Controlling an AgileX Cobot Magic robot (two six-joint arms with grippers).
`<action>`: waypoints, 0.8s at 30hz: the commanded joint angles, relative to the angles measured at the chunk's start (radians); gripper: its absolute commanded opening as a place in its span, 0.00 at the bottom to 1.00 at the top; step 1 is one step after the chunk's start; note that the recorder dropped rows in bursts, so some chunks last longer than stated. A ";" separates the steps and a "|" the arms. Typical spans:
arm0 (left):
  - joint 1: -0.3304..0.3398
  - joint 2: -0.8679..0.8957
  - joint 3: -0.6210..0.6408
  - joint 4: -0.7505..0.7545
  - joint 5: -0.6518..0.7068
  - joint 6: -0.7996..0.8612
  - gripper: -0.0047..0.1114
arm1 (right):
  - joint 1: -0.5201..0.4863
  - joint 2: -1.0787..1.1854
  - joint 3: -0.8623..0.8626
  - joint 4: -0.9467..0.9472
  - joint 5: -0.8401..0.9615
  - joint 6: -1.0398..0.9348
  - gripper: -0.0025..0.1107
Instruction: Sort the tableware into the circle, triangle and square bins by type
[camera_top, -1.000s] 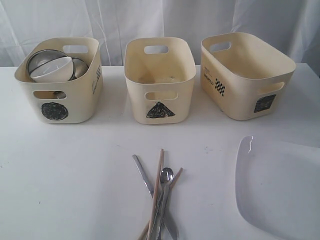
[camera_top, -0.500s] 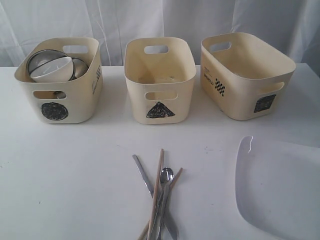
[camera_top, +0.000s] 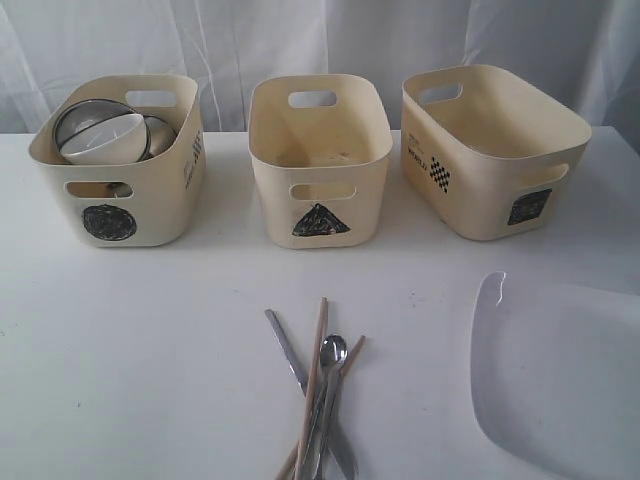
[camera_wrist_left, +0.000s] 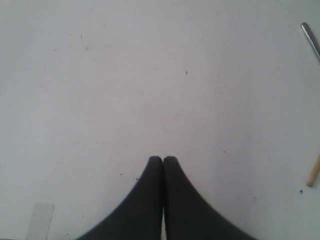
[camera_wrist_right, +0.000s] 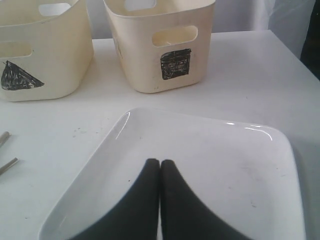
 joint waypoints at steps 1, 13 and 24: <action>0.002 -0.051 0.008 0.053 -0.081 -0.032 0.04 | 0.000 -0.006 0.001 0.000 -0.012 -0.004 0.02; 0.086 -0.253 0.334 0.337 -1.187 -0.012 0.04 | 0.000 -0.006 0.001 0.000 -0.012 -0.004 0.02; 0.107 -0.281 0.539 0.342 -0.829 -0.015 0.04 | 0.000 -0.006 0.001 0.000 -0.012 -0.004 0.02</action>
